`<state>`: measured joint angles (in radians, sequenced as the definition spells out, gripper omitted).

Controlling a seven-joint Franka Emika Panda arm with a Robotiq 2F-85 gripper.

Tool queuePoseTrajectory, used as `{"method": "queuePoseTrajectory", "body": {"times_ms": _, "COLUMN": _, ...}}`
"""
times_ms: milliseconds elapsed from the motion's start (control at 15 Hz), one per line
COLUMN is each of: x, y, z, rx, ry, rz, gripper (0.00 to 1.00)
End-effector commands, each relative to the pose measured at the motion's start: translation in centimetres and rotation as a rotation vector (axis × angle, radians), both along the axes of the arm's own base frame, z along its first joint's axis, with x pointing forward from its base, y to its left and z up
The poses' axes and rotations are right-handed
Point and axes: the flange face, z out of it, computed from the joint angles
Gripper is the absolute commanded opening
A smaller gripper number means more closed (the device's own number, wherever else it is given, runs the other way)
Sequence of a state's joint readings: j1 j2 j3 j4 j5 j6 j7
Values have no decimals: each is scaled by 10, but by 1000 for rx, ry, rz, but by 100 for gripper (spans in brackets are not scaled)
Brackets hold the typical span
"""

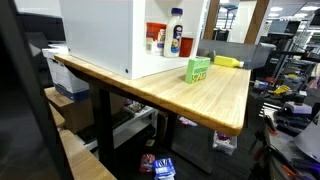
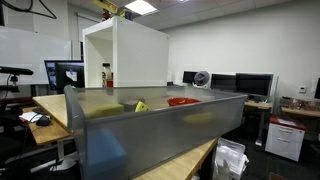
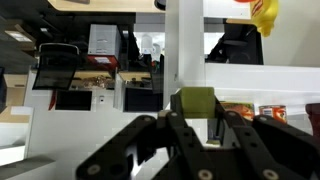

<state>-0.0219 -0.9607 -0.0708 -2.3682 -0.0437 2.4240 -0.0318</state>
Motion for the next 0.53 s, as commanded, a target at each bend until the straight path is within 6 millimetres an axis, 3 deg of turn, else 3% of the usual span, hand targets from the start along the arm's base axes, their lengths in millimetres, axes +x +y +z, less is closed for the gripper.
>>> {"method": "queuePoseTrajectory", "body": {"times_ms": 0, "x": -40, "y": -6, "z": -2, "rx": -25, "ry": 72, "rz": 29, "gripper": 7}}
{"method": "queuePoseTrajectory", "body": {"times_ms": 267, "x": -48, "y": 2, "z": -12, "rx": -28, "ry": 161, "rz": 66, "gripper": 7}}
{"method": "queuePoseTrajectory", "body": {"times_ms": 467, "x": -41, "y": 11, "z": -23, "rx": -28, "ry": 219, "rz": 98, "gripper": 7}}
